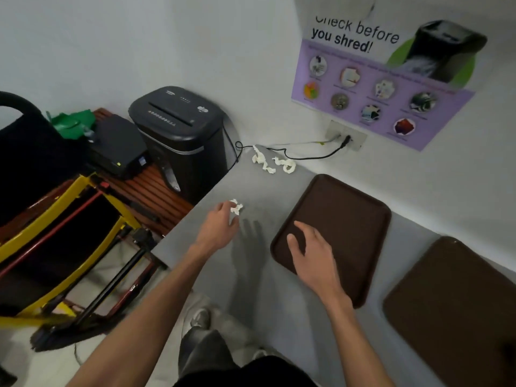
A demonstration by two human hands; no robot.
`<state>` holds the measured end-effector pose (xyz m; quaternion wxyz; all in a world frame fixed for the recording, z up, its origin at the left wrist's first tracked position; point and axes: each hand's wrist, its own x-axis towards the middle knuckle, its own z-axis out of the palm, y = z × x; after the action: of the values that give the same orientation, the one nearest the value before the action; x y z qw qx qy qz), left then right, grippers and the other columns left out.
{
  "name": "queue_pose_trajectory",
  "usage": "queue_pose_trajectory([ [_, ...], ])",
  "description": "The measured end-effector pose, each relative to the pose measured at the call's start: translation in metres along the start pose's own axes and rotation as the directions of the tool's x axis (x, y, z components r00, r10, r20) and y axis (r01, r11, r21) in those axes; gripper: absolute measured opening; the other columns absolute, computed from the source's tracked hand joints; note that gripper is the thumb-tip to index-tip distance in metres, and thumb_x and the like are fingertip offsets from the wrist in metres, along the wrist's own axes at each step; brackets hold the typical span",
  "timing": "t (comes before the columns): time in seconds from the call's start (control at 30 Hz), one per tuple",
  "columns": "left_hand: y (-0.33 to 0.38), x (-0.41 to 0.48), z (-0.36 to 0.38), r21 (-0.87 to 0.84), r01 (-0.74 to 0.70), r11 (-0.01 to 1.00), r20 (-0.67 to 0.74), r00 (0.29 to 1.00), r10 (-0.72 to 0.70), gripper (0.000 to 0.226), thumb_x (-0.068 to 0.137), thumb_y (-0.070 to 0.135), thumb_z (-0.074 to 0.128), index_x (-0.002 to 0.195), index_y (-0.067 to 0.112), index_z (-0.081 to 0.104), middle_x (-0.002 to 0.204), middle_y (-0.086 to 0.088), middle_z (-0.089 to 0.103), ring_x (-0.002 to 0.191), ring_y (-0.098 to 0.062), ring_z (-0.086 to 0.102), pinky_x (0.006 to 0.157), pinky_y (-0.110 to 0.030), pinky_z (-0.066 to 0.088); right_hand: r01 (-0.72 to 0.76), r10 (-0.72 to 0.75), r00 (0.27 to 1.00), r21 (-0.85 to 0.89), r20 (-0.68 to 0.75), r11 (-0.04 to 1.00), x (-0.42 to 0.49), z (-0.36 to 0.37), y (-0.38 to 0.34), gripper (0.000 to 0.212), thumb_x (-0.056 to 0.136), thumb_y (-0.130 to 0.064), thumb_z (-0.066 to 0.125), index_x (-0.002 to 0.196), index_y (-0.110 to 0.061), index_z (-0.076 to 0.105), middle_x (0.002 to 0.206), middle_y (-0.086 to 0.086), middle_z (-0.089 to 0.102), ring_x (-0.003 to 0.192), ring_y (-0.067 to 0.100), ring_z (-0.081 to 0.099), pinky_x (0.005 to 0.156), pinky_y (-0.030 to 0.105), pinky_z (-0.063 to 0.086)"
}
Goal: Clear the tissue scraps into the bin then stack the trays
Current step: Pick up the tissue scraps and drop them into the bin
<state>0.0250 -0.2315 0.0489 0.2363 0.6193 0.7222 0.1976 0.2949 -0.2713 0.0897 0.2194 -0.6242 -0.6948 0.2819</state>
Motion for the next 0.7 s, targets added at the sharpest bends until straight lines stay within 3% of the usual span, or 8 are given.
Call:
queue_pose_trajectory([
  [0.2,-0.037,0.083,0.014,0.083,-0.056,0.995,0.253,0.967,0.033,0.04,0.098,0.026,0.058,0.136,0.019,0.051,0.142,-0.016,0.048,0.127,-0.043,0.049,0.106,-0.05,0.044,-0.104,0.105,0.984,0.009,-0.142,0.995,0.031,0.029,-0.024,0.046,0.107,-0.043,0.054,0.146,-0.018,0.059,0.146,0.0,0.062,0.137,0.019,0.055,0.118,0.04,0.044],
  [0.33,-0.058,0.116,0.028,0.142,-0.191,0.971,0.363,0.923,0.128,0.053,0.094,0.021,0.06,0.145,0.023,0.048,0.145,-0.013,0.043,0.135,-0.038,0.041,0.111,-0.049,0.042,-0.173,0.172,0.96,0.018,-0.22,0.985,0.043,0.053,-0.047,0.043,0.107,-0.039,0.055,0.143,-0.017,0.062,0.145,0.0,0.063,0.137,0.018,0.056,0.119,0.03,0.038],
  [0.4,-0.067,0.124,0.03,0.19,-0.279,0.941,0.4,0.898,0.185,0.05,0.091,0.017,0.061,0.14,0.023,0.053,0.142,-0.009,0.045,0.134,-0.034,0.04,0.112,-0.045,0.041,-0.198,0.197,0.947,0.024,-0.253,0.98,0.048,0.065,-0.056,0.04,0.107,-0.037,0.056,0.14,-0.016,0.064,0.144,0.0,0.064,0.136,0.018,0.057,0.118,0.026,0.037],
  [0.5,-0.075,0.131,0.025,0.172,-0.356,0.918,0.407,0.875,0.263,0.035,0.096,0.011,0.058,0.13,0.018,0.057,0.138,-0.009,0.043,0.13,-0.03,0.038,0.108,-0.036,0.036,-0.232,0.233,0.932,0.036,-0.277,0.972,0.057,0.084,-0.066,0.037,0.106,-0.035,0.057,0.136,-0.016,0.067,0.141,0.001,0.066,0.133,0.017,0.059,0.116,0.021,0.035],
  [0.6,-0.082,0.135,0.02,0.152,-0.455,0.877,0.359,0.852,0.38,0.021,0.102,0.026,0.046,0.112,0.017,0.062,0.12,-0.006,0.052,0.11,-0.022,0.05,0.095,-0.038,0.042,-0.258,0.254,0.932,0.018,-0.259,0.966,0.07,0.1,-0.072,0.034,0.106,-0.036,0.058,0.132,-0.018,0.068,0.137,0.0,0.068,0.129,0.019,0.061,0.113,0.025,0.04],
  [0.7,-0.094,0.15,0.013,0.093,-0.393,0.915,0.39,0.86,0.33,0.016,0.09,0.008,0.05,0.094,0.016,0.063,0.098,-0.006,0.054,0.094,-0.026,0.056,0.083,-0.039,0.044,-0.294,0.289,0.94,-0.002,-0.181,0.956,0.094,0.116,-0.072,0.03,0.105,-0.035,0.06,0.131,-0.022,0.067,0.135,0.0,0.068,0.125,0.023,0.064,0.108,0.033,0.048],
])
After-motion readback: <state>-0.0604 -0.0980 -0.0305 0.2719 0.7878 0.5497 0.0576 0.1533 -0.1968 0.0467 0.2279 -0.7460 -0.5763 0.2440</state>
